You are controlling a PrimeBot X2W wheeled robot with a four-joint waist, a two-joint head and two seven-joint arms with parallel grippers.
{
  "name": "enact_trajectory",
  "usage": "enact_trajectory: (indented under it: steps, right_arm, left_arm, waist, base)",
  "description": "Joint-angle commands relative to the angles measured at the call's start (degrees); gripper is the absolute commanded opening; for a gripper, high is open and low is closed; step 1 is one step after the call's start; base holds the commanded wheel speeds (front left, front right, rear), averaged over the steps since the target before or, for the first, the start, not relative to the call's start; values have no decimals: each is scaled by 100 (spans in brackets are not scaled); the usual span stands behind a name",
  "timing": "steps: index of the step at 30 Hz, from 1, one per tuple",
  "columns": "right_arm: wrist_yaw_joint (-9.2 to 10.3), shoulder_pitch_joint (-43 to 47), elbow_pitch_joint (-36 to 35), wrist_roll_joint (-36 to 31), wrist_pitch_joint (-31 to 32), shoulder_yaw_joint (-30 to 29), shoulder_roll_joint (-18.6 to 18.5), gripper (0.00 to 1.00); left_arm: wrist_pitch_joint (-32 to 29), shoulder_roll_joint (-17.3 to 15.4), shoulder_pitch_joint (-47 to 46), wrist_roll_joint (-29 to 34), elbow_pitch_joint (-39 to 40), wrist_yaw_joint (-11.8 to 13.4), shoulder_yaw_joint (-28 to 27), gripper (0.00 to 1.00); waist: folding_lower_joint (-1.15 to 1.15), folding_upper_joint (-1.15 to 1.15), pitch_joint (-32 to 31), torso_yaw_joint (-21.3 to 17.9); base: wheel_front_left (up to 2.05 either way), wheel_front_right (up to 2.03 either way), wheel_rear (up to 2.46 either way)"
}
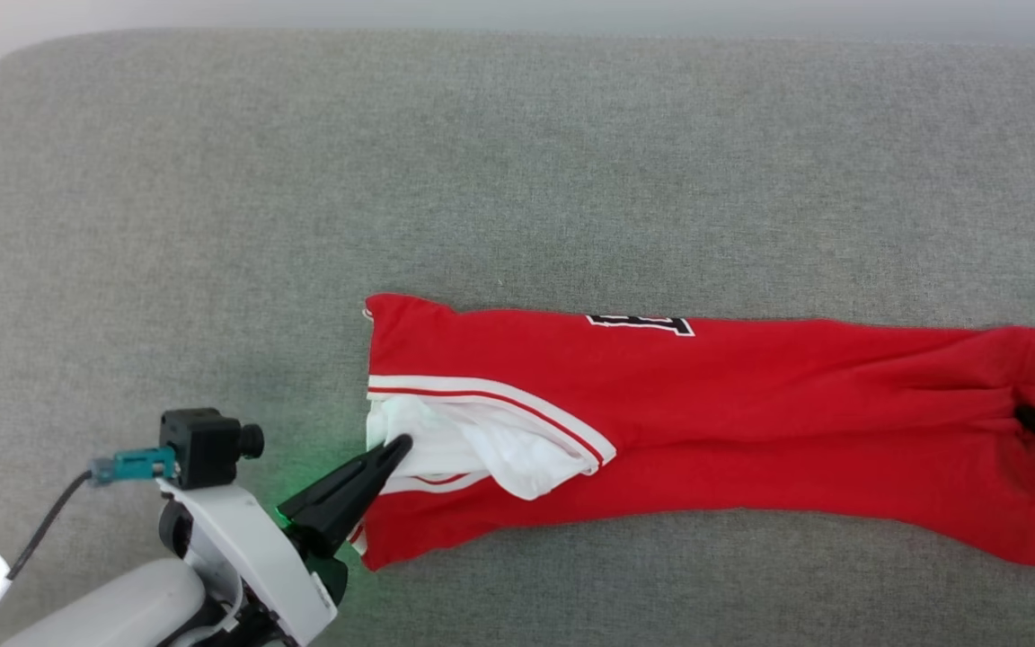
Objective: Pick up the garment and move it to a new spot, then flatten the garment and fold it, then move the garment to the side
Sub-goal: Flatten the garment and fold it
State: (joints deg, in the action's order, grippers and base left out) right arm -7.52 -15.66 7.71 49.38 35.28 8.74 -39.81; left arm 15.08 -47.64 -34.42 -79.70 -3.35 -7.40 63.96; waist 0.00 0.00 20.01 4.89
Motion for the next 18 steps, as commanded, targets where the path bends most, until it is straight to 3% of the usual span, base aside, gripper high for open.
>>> enact_trajectory:
  steps: [1, 3, 4, 5, 6, 7, 8, 14, 18]
  right_arm:
    - [6, 103, 78, -13, 3, 41, 72, 0]
    - [6, 93, 85, -38, -35, 43, 116, 0]
    - [5, 90, 49, -47, -88, 60, 123, 20]
    - [5, 93, 18, -24, -119, 70, 143, 47]
    - [5, 104, -13, 30, -144, 78, 162, 89]
    - [5, 131, -35, 96, -156, 78, 155, 100]
    - [5, 151, -78, 156, -175, 81, 136, 100]
    - [5, 329, -253, 562, -252, -236, 59, 100]
    - [5, 577, -283, 694, -199, -524, -58, 100]
  left_arm:
    - [4, 40, 78, 29, -16, -13, -52, 0]
    - [5, 86, 154, 84, -48, -13, -152, 0]
    - [5, 113, 196, 115, -58, -13, -211, 18]
    - [5, 128, 229, 148, -66, -13, -272, 40]
    - [5, 134, 274, 170, -64, -13, -343, 59]
    - [5, 138, 317, 209, -49, -13, -409, 94]
    - [5, 131, 365, 234, -27, -13, -490, 100]
    - [6, 90, 780, 410, 163, -13, -1111, 100]
    - [4, 227, 1146, 746, 121, 32, -1739, 100]
  waist:
    - [0, 0, 5, -1]
    - [0, 0, 1, 0]
    - [0, 0, -8, 4]
    - [0, 0, -23, 4]
    - [0, 0, -49, 1]
    - [0, 0, -86, 7]
    - [0, 0, -123, 9]
    - [0, 0, -356, 73]
    - [0, 0, -457, 160]
  base:
    - [0, 0, 0]
    - [0, 0, 0]
    - [0, 0, 0]
    - [0, 0, 0]
    - [0, 0, 0]
    - [0, 0, 0]
    - [0, 0, 0]
    - [0, 0, 0]
    - [0, 0, 0]
